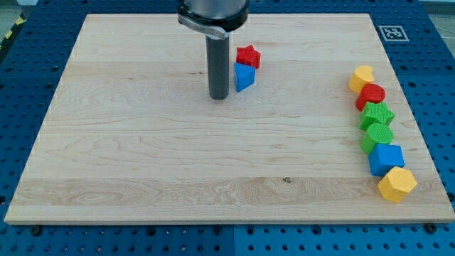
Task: Separate blue triangle from the red star
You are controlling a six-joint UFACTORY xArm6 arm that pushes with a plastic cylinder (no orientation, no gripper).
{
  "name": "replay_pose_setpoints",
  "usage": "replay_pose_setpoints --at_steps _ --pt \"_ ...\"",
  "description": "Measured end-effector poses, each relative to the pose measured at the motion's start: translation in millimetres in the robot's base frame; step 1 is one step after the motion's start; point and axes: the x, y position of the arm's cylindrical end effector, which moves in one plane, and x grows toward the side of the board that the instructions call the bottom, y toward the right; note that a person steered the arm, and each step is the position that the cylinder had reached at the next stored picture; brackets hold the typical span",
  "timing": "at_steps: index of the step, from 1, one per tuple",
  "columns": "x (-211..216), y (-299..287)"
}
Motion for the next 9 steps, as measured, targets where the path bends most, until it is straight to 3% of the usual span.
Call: replay_pose_setpoints --at_steps 4,9 --pt "-22 69" --pt "-37 82"
